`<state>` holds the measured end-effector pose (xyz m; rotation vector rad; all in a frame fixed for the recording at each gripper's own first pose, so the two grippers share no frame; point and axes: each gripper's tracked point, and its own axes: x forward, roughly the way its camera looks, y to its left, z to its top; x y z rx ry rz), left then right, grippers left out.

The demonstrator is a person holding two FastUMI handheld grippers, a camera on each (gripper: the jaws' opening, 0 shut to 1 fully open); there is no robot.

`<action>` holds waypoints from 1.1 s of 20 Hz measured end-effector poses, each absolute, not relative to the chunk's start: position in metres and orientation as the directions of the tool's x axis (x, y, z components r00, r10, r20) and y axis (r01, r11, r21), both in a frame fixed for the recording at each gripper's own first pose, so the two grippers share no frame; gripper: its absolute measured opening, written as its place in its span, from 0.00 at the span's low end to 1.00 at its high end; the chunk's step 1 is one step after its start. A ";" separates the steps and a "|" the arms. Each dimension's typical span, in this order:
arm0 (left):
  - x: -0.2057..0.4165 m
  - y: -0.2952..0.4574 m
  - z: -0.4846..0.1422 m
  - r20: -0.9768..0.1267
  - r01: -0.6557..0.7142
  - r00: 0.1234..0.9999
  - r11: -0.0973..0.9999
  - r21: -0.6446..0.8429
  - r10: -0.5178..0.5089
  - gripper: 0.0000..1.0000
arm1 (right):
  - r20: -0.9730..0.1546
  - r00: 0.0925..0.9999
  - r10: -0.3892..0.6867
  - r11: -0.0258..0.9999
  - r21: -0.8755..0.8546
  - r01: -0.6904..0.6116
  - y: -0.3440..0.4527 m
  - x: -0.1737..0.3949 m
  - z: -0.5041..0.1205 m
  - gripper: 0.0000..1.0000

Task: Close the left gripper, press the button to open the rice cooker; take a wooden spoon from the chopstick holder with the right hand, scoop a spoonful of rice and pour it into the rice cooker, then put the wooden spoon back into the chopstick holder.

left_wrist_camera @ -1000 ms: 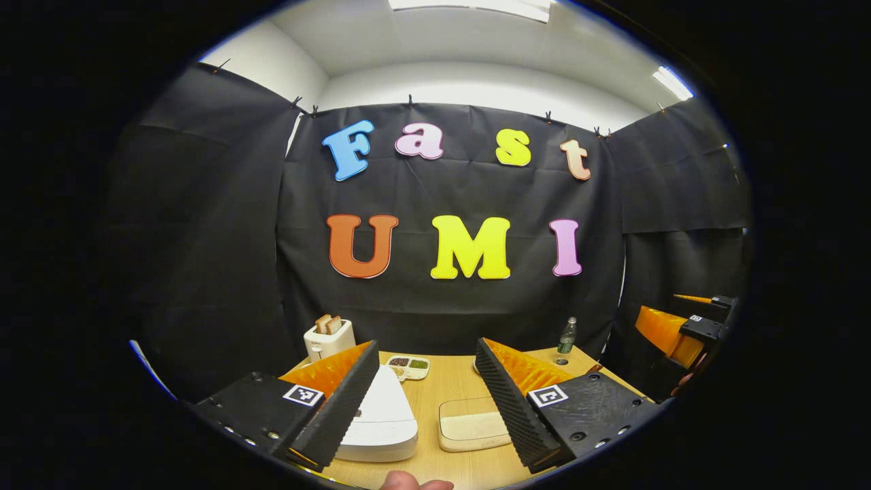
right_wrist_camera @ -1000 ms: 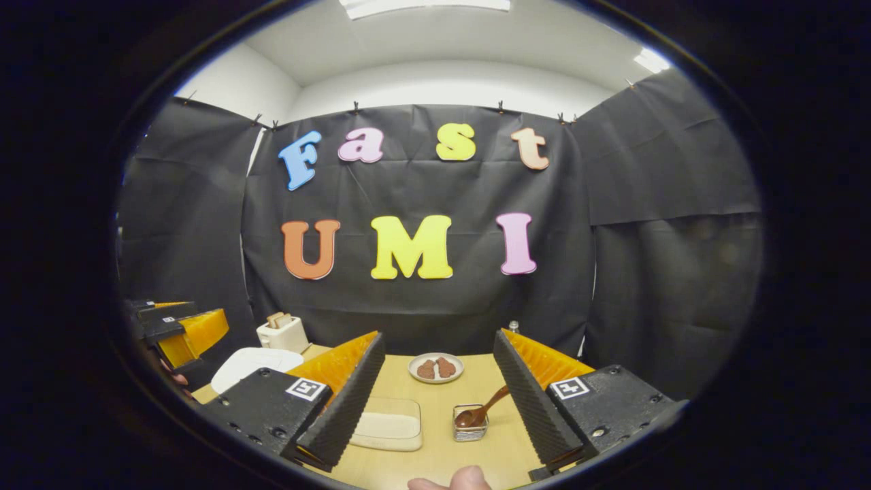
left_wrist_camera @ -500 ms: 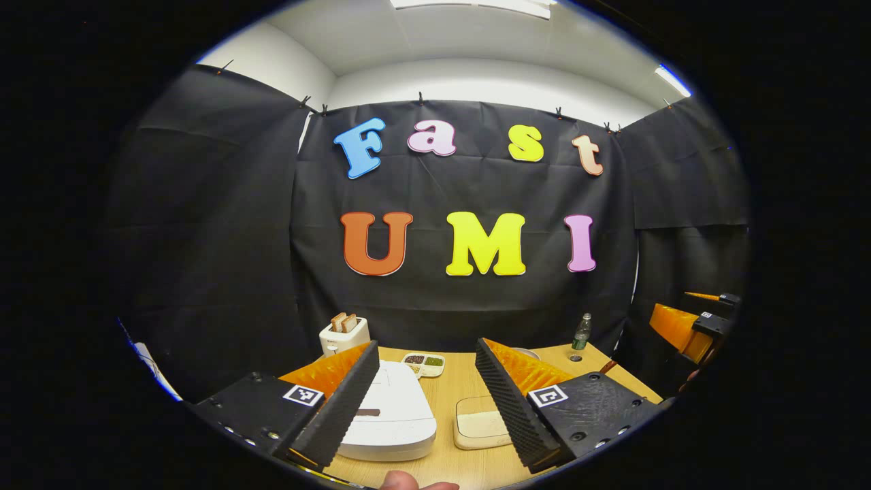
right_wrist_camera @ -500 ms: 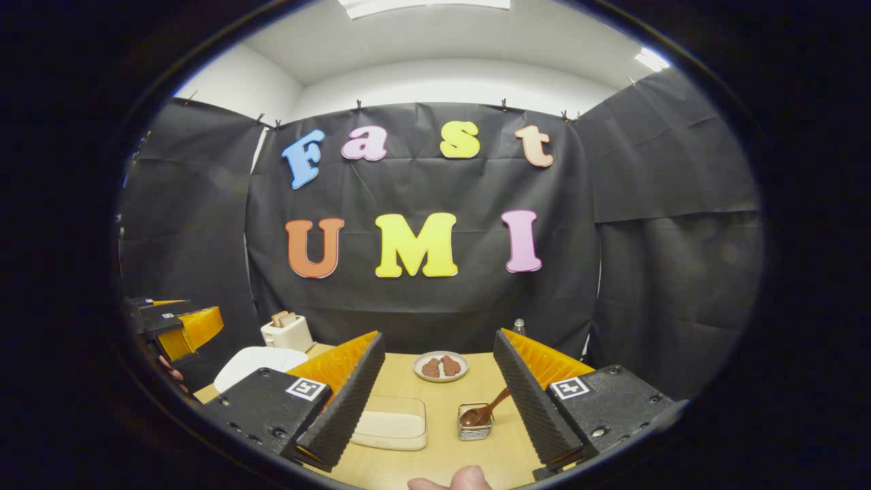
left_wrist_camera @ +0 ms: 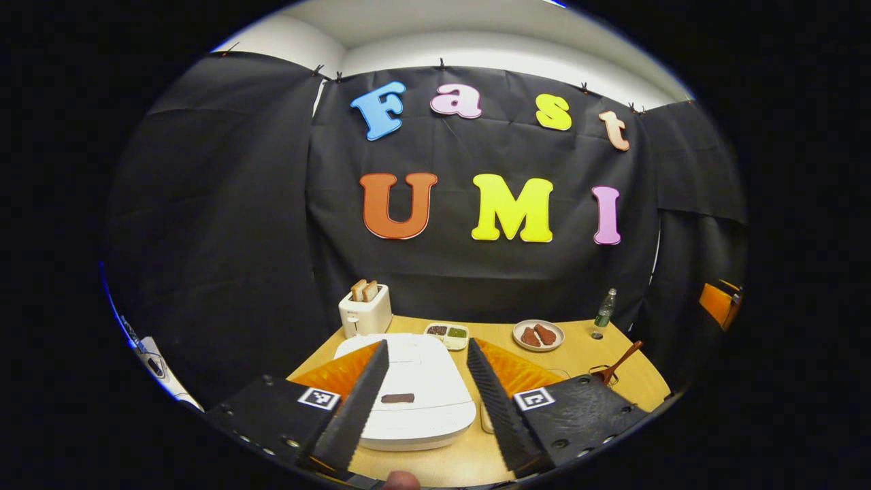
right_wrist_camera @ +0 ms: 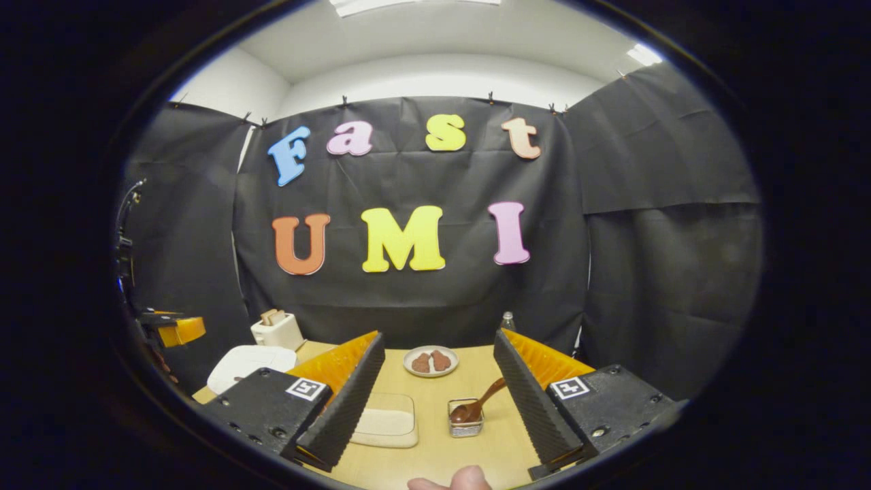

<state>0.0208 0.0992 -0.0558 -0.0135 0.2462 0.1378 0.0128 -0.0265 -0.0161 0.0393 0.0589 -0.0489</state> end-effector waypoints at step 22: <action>0.073 0.142 -0.199 -0.693 -0.111 0.719 0.972 -0.205 -0.064 0.00 | -0.136 0.989 -0.056 0.997 -0.066 0.048 -0.041 0.012 -0.048 1.00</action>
